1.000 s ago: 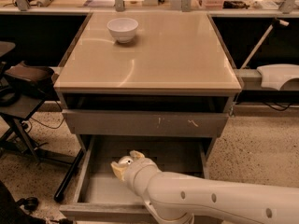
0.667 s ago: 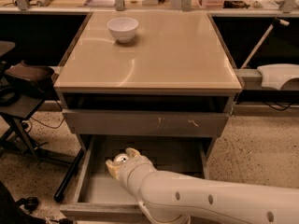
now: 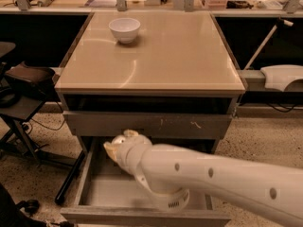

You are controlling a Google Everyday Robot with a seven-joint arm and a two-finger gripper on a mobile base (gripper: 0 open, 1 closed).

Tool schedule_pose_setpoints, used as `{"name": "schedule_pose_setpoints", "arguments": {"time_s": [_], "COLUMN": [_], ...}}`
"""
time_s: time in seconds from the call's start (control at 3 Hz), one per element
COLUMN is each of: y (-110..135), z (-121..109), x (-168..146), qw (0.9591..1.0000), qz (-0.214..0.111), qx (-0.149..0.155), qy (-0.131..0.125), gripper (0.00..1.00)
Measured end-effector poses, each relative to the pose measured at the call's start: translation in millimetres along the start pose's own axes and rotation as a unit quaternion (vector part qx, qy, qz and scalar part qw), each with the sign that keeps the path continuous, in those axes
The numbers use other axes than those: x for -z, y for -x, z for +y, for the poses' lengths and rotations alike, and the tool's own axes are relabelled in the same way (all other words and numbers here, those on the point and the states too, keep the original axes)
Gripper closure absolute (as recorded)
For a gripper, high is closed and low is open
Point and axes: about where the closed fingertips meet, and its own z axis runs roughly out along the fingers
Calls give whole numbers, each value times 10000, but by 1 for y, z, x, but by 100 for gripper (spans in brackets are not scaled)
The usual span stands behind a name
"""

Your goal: Pick green can from middle drawer and place on counter

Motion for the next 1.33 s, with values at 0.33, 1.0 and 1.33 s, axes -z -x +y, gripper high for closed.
{"name": "schedule_pose_setpoints", "arguments": {"time_s": [0.33,1.0,1.33], "y": [110,228,233], "z": [-59,-116,-137], "x": [23,85,79], "qw": [9961,9798,9782], "qz": [-450,-1164,-1125], "qx": [357,369,318], "qy": [-671,-1582,-1716], "gripper": [100,100,100]}}
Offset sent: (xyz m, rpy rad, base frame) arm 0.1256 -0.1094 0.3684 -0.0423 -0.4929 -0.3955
